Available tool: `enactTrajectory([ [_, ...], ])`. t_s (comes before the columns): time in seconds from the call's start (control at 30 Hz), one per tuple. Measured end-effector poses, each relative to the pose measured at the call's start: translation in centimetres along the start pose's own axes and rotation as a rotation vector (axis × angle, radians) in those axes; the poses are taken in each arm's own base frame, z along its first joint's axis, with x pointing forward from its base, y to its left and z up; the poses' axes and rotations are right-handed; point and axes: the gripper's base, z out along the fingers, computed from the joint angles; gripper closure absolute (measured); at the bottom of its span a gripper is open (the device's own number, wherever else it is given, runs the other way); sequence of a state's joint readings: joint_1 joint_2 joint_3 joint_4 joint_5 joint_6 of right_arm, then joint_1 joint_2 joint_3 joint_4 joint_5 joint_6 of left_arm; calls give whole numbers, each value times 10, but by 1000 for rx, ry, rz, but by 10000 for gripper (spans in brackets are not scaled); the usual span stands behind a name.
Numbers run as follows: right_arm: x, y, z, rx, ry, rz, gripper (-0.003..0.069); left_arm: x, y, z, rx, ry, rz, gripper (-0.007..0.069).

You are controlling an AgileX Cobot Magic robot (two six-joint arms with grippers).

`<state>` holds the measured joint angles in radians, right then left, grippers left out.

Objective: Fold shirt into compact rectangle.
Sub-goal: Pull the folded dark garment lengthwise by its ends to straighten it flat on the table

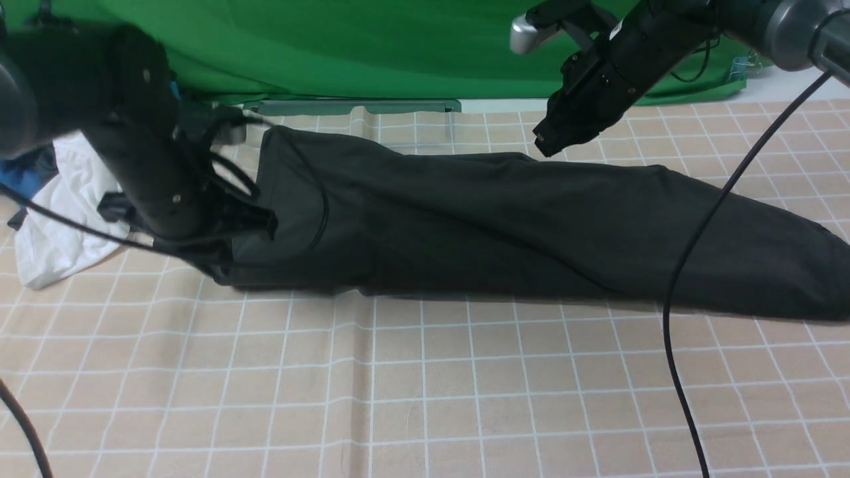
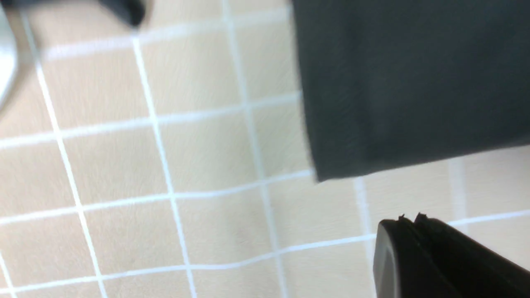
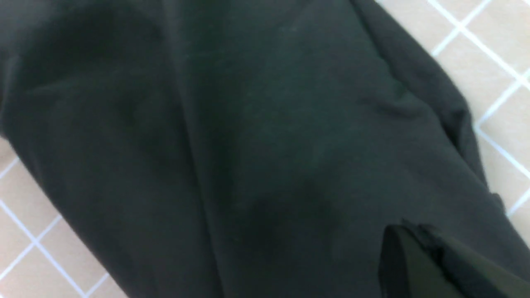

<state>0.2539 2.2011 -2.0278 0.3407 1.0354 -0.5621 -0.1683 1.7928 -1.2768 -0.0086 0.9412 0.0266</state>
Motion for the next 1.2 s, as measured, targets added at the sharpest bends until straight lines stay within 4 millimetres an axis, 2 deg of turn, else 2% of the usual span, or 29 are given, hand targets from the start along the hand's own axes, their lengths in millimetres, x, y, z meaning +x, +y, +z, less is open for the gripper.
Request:
enactTrajectory([
  [0.1, 3, -1, -7, -7, 24, 22, 622, 0, 1, 8, -8, -58, -21, 517],
  [0.17, 4, -1, -11, -9, 39, 22, 622, -4, 1, 8, -8, -110, -21, 418],
  [0.2, 4, -1, -13, -7, 39, 22, 622, -5, 1, 8, -8, -121, -21, 395],
  [0.27, 4, 0, -18, -7, 45, 27, 622, -11, 1, 10, -7, -179, -39, 211],
  [0.3, 4, 0, -19, -8, 48, 26, 622, -13, 1, 13, -6, -184, -52, 144],
  [0.33, 4, 1, -20, -8, 47, 26, 622, -13, 1, 13, -6, -185, -54, 130],
  [0.37, 4, 1, -22, -9, 50, 26, 622, -14, 1, 21, -4, -171, -75, 35],
  [0.43, 3, 3, -26, -9, 49, 31, 622, -14, 1, 34, -4, -141, -82, -27],
  [0.53, 4, 4, -33, -12, 66, 55, 622, -13, 1, 53, -5, -96, -89, -53],
  [0.57, 4, 5, -35, -12, 75, 69, 622, -13, 1, 56, -5, -90, -89, -50],
  [0.63, 6, 3, -40, 12, 97, 103, 622, -13, 0, 58, 5, -84, -101, 8],
  [0.67, 7, 1, -44, 39, 106, 126, 622, -13, 0, 58, 12, -83, -108, 69],
  [0.7, 8, -2, -48, 70, 113, 141, 622, -13, -1, 58, 20, -83, -116, 132],
  [0.73, 10, -6, -55, 106, 116, 179, 622, -13, -2, 58, 33, -83, -115, 265],
  [0.8, 17, -11, -67, 140, 117, 220, 622, -13, -4, 58, 51, -83, -97, 465],
  [0.87, 31, -14, -82, 158, 135, 260, 622, -13, -5, 58, 57, -84, -72, 557],
  [0.93, 49, -15, -94, 164, 163, 295, 622, -13, -4, 58, 56, -82, -60, 588],
  [1.03, 92, -20, -113, 171, 227, 392, 622, -11, -3, 51, 36, -71, -39, 591],
  [1.13, 141, -34, -125, 201, 269, 558, 615, -8, 1, 30, -12, -83, -16, 591],
  [1.17, 146, -34, -125, 202, 275, 571, 613, -7, 1, 28, -12, -84, -16, 591],
  [1.2, 166, -44, -128, 228, 272, 652, 587, -5, 3, 14, -38, -90, -5, 591],
])
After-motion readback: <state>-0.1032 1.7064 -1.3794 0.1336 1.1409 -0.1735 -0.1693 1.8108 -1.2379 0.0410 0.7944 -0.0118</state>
